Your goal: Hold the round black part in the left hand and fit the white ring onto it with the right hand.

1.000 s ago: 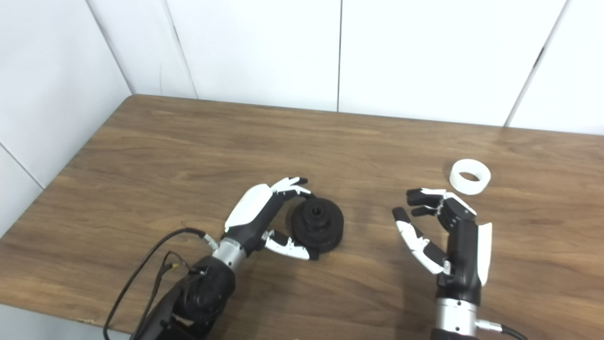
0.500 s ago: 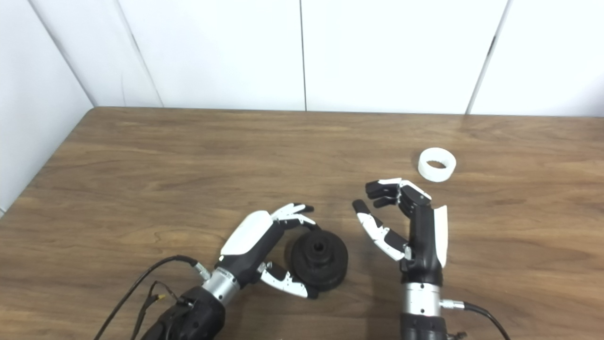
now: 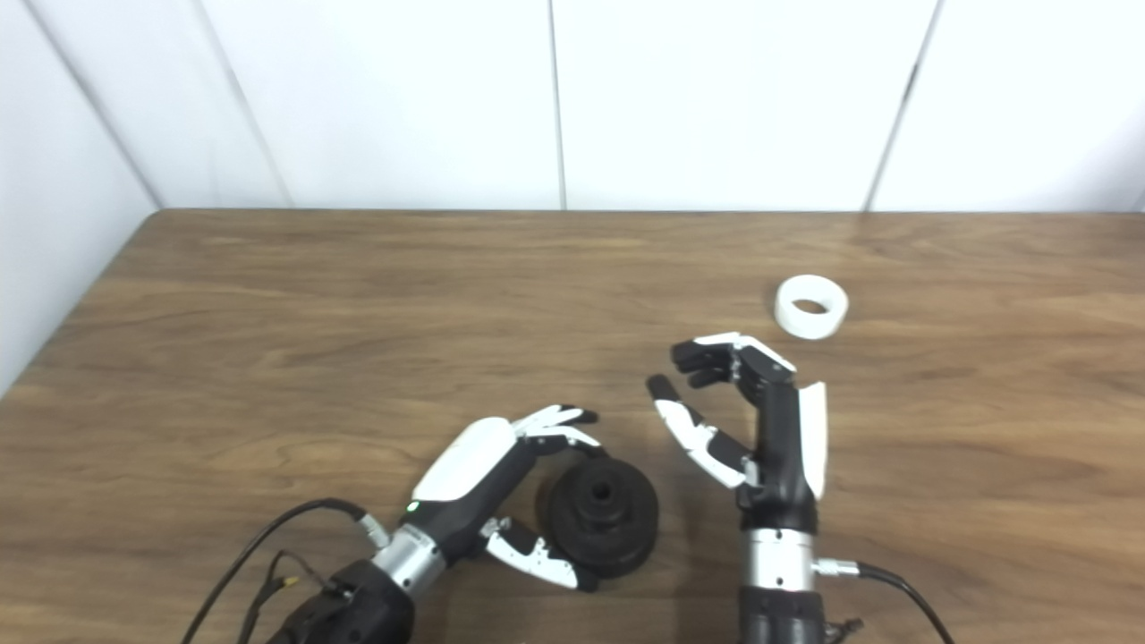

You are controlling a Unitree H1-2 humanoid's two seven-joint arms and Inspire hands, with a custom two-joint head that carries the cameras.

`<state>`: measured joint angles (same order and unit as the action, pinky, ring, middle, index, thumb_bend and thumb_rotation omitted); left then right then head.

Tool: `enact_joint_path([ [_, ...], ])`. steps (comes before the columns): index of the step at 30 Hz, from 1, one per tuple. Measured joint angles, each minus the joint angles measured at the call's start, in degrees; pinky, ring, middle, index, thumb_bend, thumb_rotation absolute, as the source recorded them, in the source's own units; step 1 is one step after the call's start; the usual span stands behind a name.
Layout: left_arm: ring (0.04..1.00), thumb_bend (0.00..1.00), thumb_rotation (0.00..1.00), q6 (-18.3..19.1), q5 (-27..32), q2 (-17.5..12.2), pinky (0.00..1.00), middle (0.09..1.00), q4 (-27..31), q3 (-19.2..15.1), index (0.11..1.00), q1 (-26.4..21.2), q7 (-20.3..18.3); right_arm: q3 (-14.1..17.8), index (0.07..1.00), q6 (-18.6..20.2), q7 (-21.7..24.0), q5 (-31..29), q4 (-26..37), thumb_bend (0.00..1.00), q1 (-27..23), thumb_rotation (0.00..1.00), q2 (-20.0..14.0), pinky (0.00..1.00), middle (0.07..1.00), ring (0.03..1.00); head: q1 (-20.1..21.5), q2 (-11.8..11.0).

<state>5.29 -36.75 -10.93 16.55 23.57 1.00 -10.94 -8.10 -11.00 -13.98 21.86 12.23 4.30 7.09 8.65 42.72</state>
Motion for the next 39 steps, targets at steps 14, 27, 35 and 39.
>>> enact_joint_path([
  [14,0.937,0.86,0.22,-3.0,2.9,-2.9,0.88,0.906,0.3,-3.1,0.561,0.6,-1.1,-1.8,0.488,1.2,-4.0,3.5,-0.5,0.49,-0.3,0.16,0.3,0.48,0.573,0.556,7.3,-1.7],
  [27,0.939,0.86,0.19,-3.7,2.0,-2.8,0.89,0.903,0.0,-3.2,0.561,0.6,-0.9,5.3,0.498,11.9,3.7,2.4,5.5,0.5,-5.0,0.16,-7.8,0.5,0.694,0.626,8.8,-2.6],
  [35,0.941,0.86,0.19,-4.5,1.7,-2.8,0.87,0.907,-0.4,-3.4,0.562,0.6,-0.3,8.2,0.768,21.6,8.5,8.9,5.7,0.57,-11.8,0.39,-16.1,0.62,0.791,0.754,8.6,-2.6],
  [39,0.943,0.86,0.18,-4.4,1.6,-2.6,0.87,0.906,-0.4,-3.4,0.562,0.7,-0.2,8.6,0.773,23.6,9.7,11.6,4.0,0.59,-14.8,0.44,-19.6,0.62,0.825,0.774,8.3,-2.6],
])
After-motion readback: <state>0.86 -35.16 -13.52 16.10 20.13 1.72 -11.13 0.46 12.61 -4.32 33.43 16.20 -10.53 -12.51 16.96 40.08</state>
